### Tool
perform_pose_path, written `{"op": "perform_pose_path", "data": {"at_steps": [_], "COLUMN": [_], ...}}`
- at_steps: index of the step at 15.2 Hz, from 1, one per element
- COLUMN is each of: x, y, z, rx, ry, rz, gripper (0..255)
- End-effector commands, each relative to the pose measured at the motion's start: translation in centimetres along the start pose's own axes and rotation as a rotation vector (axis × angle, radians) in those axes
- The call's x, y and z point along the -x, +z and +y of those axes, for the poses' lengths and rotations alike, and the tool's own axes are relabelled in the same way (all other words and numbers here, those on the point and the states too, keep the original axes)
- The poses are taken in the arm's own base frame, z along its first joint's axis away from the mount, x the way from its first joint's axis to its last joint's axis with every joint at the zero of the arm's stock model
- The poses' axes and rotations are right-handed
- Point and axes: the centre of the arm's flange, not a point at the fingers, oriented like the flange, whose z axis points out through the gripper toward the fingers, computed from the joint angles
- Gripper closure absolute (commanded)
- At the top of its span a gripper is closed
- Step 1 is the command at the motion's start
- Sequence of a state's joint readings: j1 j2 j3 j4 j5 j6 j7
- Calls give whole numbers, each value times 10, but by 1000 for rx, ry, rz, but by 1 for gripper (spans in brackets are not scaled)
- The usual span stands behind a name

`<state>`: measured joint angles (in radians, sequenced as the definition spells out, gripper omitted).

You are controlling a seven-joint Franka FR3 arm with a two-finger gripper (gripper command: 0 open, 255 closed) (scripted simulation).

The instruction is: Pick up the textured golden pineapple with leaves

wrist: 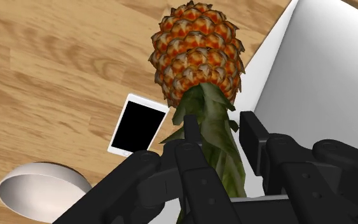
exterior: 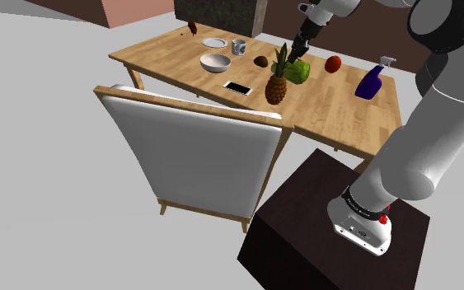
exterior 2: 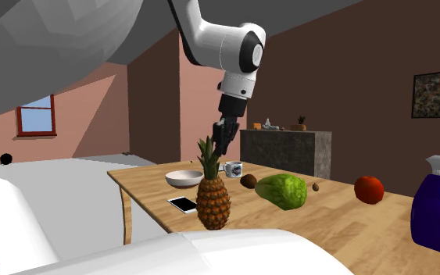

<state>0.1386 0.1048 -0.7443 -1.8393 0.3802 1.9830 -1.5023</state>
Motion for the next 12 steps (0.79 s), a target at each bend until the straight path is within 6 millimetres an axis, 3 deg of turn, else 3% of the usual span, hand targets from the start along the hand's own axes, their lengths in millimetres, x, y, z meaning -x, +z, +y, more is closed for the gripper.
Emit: {"op": "perform_pose_path", "data": {"at_steps": [1,12], "x": [-3,-19], "y": [-8,-64], "z": [0,2], "rx": [0,0], "ry": [0,0], "rz": [1,1], "gripper": [255,255]}}
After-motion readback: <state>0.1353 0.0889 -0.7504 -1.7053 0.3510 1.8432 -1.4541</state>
